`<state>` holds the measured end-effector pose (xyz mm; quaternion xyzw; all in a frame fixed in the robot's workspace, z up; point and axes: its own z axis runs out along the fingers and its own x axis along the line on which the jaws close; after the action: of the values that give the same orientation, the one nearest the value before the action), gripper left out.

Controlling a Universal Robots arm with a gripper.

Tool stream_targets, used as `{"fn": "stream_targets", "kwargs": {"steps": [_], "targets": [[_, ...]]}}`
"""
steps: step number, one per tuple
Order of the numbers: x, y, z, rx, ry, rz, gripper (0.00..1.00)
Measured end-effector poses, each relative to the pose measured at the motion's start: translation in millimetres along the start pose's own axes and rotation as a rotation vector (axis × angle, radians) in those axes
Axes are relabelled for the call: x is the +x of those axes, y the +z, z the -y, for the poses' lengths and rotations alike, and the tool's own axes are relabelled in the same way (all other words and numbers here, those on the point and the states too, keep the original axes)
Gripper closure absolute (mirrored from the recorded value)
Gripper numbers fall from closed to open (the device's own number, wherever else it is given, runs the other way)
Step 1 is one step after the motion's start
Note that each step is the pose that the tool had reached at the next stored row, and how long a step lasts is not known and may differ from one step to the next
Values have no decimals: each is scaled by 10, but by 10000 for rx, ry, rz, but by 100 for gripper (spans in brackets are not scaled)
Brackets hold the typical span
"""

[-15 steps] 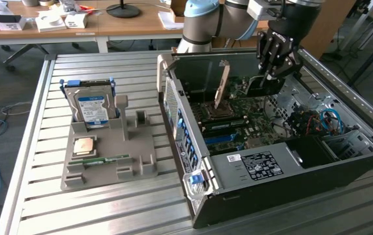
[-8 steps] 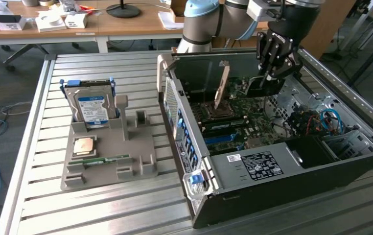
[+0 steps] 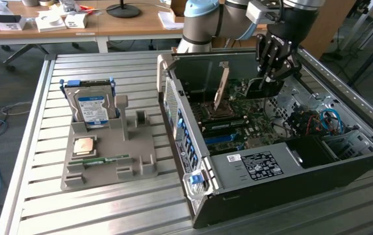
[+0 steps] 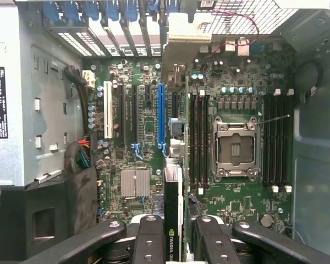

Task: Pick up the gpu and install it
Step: 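Insert the gpu into the slot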

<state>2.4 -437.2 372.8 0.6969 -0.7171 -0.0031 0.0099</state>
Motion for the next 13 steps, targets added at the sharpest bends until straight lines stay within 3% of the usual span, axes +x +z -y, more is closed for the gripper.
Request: {"fn": "stream_targets", "kwargs": {"steps": [13], "targets": [[0, 66, 1, 0, 0, 0, 73]]}}
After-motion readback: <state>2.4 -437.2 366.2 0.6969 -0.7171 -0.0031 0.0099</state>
